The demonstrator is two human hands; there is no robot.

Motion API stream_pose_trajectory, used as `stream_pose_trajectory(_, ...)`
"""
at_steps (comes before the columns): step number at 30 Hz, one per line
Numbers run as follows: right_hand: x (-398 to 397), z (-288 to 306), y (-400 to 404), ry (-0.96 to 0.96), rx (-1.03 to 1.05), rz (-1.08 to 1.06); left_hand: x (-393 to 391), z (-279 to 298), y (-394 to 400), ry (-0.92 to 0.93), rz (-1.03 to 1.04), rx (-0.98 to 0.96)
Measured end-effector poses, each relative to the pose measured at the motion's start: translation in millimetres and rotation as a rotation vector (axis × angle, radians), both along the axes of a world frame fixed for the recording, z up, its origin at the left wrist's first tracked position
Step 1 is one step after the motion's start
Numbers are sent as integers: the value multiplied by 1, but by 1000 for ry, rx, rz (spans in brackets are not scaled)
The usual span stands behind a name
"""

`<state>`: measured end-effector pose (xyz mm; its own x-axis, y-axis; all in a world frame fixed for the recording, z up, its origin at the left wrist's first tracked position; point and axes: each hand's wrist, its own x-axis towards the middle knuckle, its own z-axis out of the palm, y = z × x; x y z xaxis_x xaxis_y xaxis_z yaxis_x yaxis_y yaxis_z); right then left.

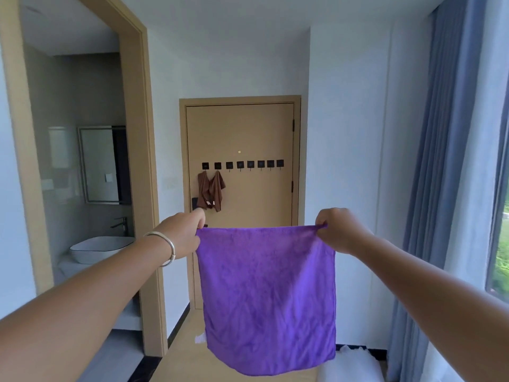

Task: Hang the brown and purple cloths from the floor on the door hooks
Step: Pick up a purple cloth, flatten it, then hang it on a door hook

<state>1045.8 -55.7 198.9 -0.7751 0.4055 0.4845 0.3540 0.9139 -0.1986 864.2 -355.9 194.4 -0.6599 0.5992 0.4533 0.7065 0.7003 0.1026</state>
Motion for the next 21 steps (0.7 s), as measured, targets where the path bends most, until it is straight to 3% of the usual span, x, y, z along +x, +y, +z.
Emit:
stream_pose_trajectory(10, -148, 16, 45, 13, 26, -12, -155, 6, 47, 14, -116, -19)
stream_pose_trajectory(21, -290, 21, 84, 24, 58, 2, -297, 9, 91, 79, -74, 41)
